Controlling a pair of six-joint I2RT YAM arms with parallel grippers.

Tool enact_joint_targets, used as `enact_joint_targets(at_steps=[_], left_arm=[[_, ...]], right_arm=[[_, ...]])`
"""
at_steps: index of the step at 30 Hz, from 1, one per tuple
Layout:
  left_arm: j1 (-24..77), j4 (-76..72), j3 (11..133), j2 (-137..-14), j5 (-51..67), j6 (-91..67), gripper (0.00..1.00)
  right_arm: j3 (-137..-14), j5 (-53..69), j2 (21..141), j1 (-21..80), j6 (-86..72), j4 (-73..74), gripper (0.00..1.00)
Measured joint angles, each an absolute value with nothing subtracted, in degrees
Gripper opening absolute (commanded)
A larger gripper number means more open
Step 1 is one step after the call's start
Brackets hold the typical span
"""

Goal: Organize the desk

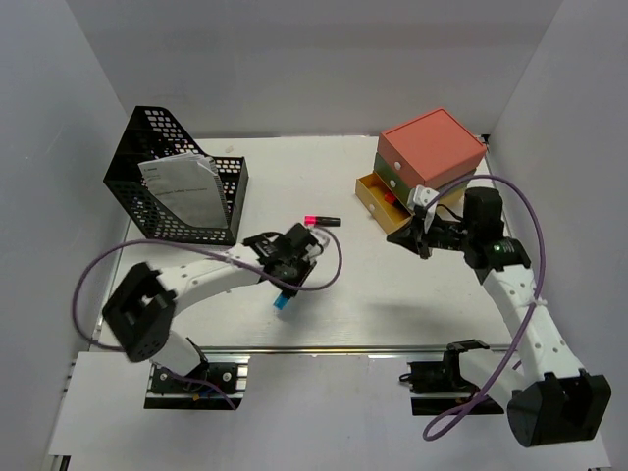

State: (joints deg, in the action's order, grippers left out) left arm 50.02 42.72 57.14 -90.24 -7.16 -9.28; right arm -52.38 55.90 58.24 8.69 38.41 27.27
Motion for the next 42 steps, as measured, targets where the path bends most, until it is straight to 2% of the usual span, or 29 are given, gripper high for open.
enact_joint_targets(at_steps=[5, 8, 15, 24, 28, 35, 36, 37, 38, 39, 40, 42], left_arm=[[49.3, 25.5, 58.0, -77.1, -1.3, -15.8, 0.00], [49.2, 13.6, 60.9, -76.4, 0.1, -22.2, 0.00], [48.3, -11.6, 68.9, -94.1, 0.9, -40.0, 0.00], [47.5, -35.3, 69.1, -111.3, -8.6, -60.8, 0.00], [46.9, -41.3, 71.5, -116.5, -12.2, -67.4, 0.00], [46.3, -42.2, 79.5, -125.5, -14.6, -73.8, 0.00], [46.3, -41.6, 80.4, -126.4, -14.6, -74.1, 0.04], [46.3, -40.7, 81.5, -127.3, -14.6, -74.5, 0.16], [46.2, -40.1, 82.4, -128.1, -14.6, -74.7, 0.20], [46.2, -39.4, 83.3, -128.9, -14.6, -74.9, 0.35], [46.2, -39.0, 83.9, -129.4, -14.4, -75.0, 0.43], [46.0, -38.0, 84.6, -130.1, -13.9, -75.1, 0.53]], right_arm=[[-43.1, 42.0, 48.8, 7.0, 25.1, 13.5, 0.00], [-42.1, 33.9, 47.0, 5.8, 18.3, 8.9, 0.00], [-42.1, 20.4, 46.9, 2.7, 9.0, 2.4, 0.00], [-42.1, 17.7, 45.9, -1.2, 4.9, 1.3, 0.00], [-42.1, 17.7, 45.6, -2.3, 4.2, 1.1, 0.00], [-42.1, 18.2, 44.9, -3.5, 3.4, 1.1, 0.00], [-42.1, 18.2, 44.8, -3.7, 3.4, 1.0, 0.00], [-42.1, 18.2, 44.6, -3.8, 3.4, 1.0, 0.00], [-42.1, 18.2, 44.5, -4.0, 3.4, 0.9, 0.00], [-42.1, 18.3, 44.4, -4.2, 3.4, 0.8, 0.00], [-42.1, 18.4, 44.3, -4.3, 3.4, 0.7, 0.00], [-42.1, 18.9, 44.3, -4.5, 3.4, 0.3, 0.00]])
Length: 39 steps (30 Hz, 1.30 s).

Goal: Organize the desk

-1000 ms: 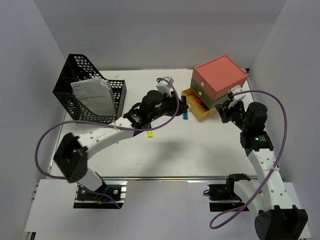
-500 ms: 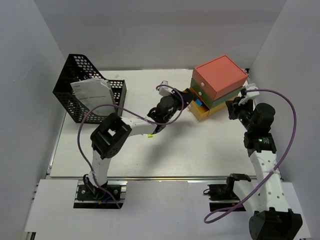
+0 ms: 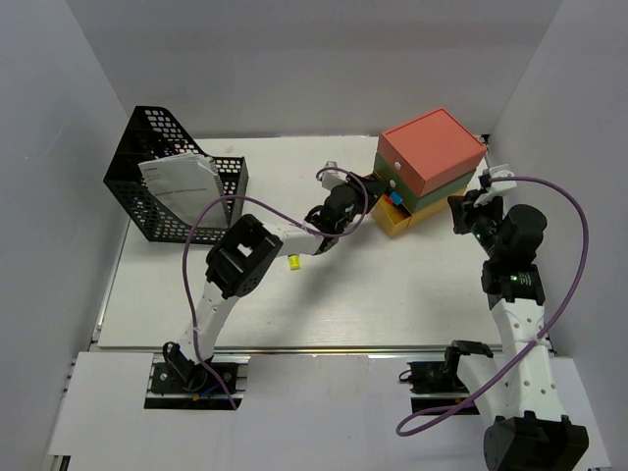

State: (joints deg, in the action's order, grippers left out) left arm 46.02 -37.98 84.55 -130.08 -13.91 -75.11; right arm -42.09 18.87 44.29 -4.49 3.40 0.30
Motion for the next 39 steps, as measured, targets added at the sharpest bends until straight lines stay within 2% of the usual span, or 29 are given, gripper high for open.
enact_joint_targets(at_steps=[1, 4, 5, 9, 10, 11, 13, 14, 15, 16, 17, 20, 23, 24, 26, 29, 30, 33, 34, 37, 38, 39], left_arm=[[45.9, -37.3, 84.8, -130.2, -13.3, -75.2, 0.63], [45.4, -36.6, 85.3, -130.3, -11.6, -75.2, 0.75], [45.2, -36.6, 85.3, -130.3, -11.0, -75.2, 0.76], [44.2, -37.1, 85.3, -130.3, -8.9, -75.0, 0.74], [43.9, -37.6, 85.2, -130.3, -8.1, -74.9, 0.71], [43.8, -38.1, 85.2, -130.3, -7.4, -74.7, 0.62], [43.2, -39.6, 84.7, -130.2, -5.9, -74.2, 0.46], [42.8, -40.3, 84.1, -130.0, -5.0, -73.8, 0.27], [42.4, -41.0, 83.1, -129.5, -3.7, -73.6, 0.18], [42.0, -41.6, 82.0, -129.0, -2.3, -72.9, 0.10], [41.5, -42.4, 80.6, -128.3, -0.6, -72.2, 0.00], [39.5, -42.9, 73.5, -123.3, 4.4, -68.6, 0.00], [36.4, -42.7, 64.4, -114.5, 10.3, -62.5, 0.00], [35.1, -42.2, 61.8, -110.9, 13.1, -59.4, 0.01], [32.6, -39.2, 58.0, -103.3, 18.5, -52.6, 0.09], [30.2, -28.6, 57.5, -93.1, 23.6, -39.3, 0.37], [30.1, -23.6, 57.5, -89.4, 24.4, -34.0, 0.52], [30.4, -9.7, 57.1, -80.4, 24.3, -21.1, 0.67], [30.6, -5.5, 56.6, -77.7, 23.9, -17.2, 0.73], [30.9, 4.5, 53.8, -71.2, 21.5, -8.7, 0.78], [30.9, 7.0, 52.1, -68.9, 20.1, -6.2, 0.80], [30.9, 9.1, 50.3, -66.5, 18.3, -4.4, 0.82]], right_arm=[[-42.1, 19.3, 44.3, -4.6, 3.4, 0.2, 0.00], [-42.1, 21.5, 44.3, -4.8, 4.0, 0.1, 0.00], [-42.1, 22.6, 44.3, -4.8, 4.5, 0.2, 0.00], [-42.1, 30.2, 44.3, -4.9, 7.9, 0.5, 0.17], [-42.1, 32.6, 44.4, -4.9, 9.1, 0.8, 0.19], [-42.1, 35.2, 44.5, -4.9, 10.7, 1.4, 0.21], [-42.1, 41.1, 45.3, -4.9, 14.6, 2.9, 0.19], [-42.1, 44.9, 46.0, -4.8, 17.3, 4.1, 0.15], [-42.2, 48.6, 47.0, -4.8, 20.8, 5.9, 0.06], [-42.3, 52.2, 48.4, -4.8, 24.8, 8.2, 0.01], [-42.6, 55.3, 49.8, -4.6, 28.3, 10.9, 0.00], [-44.5, 62.1, 55.4, -3.3, 40.1, 20.3, 0.00], [-47.2, 63.5, 60.5, -0.6, 46.3, 25.5, 0.00], [-48.1, 63.2, 61.9, 0.8, 47.4, 26.3, 0.00], [-49.5, 61.5, 64.1, 3.6, 48.0, 26.5, 0.00], [-51.6, 56.0, 67.2, 8.6, 46.9, 25.0, 0.00], [-52.7, 53.2, 68.6, 10.7, 46.1, 24.2, 0.00], [-58.8, 43.3, 75.3, 17.4, 44.1, 23.9, 0.00], [-62.4, 39.7, 78.6, 19.6, 43.6, 24.0, 0.04], [-74.8, 30.2, 88.8, 24.5, 41.5, 25.7, 0.21], [-79.5, 27.6, 92.4, 25.8, 40.7, 26.7, 0.34], [-83.5, 25.6, 95.4, 26.9, 40.0, 27.6, 0.42]])
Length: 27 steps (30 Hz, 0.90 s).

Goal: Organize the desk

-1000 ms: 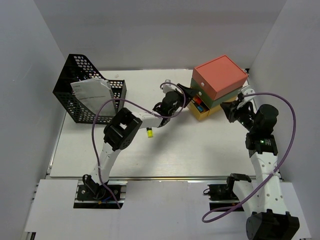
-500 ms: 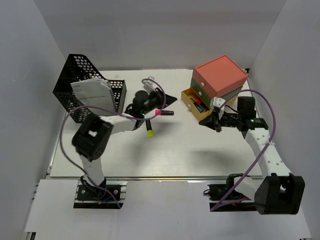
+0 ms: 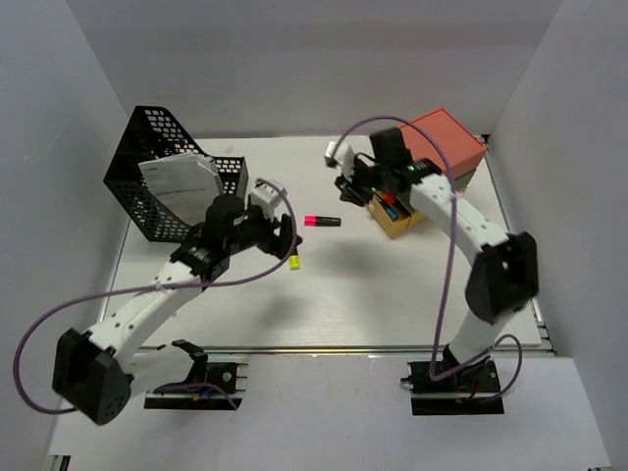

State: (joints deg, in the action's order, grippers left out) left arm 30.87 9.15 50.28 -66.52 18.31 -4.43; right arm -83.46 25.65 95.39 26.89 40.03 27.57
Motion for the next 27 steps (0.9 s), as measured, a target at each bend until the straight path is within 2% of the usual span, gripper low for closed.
enact_joint_targets(at_steps=[1, 2, 4, 5, 8, 12, 16, 27], left_arm=[[30.9, 10.3, 48.1, -63.8, 16.5, -3.0, 0.85], [31.0, 11.1, 45.7, -60.9, 14.2, -1.8, 0.89], [31.4, 13.3, 42.0, -54.6, 9.9, -0.1, 0.93], [31.5, 13.5, 40.9, -52.0, 8.2, 0.5, 0.94], [31.7, 13.3, 39.7, -46.5, 3.6, 2.0, 0.95], [31.7, 12.5, 39.8, -45.7, 0.1, 3.0, 0.94], [31.7, 13.3, 39.9, -48.7, -0.9, 3.4, 0.94], [31.7, 14.0, 39.9, -49.7, -0.8, 3.7, 0.94]], right_arm=[[-87.7, 23.7, 98.5, 27.9, 39.5, 28.6, 0.50], [-91.9, 22.1, 101.7, 28.8, 39.0, 30.1, 0.65], [-99.5, 19.9, 107.7, 30.2, 38.7, 33.1, 0.84], [-103.0, 19.0, 110.6, 30.7, 38.5, 34.8, 0.89], [-112.8, 16.7, 119.7, 32.4, 38.5, 39.6, 0.89], [-120.7, 14.2, 129.4, 33.8, 38.0, 43.8, 0.87], [-121.9, 12.7, 134.3, 34.7, 38.2, 46.7, 0.80], [-122.0, 11.8, 137.3, 34.9, 39.5, 48.6, 0.73]])
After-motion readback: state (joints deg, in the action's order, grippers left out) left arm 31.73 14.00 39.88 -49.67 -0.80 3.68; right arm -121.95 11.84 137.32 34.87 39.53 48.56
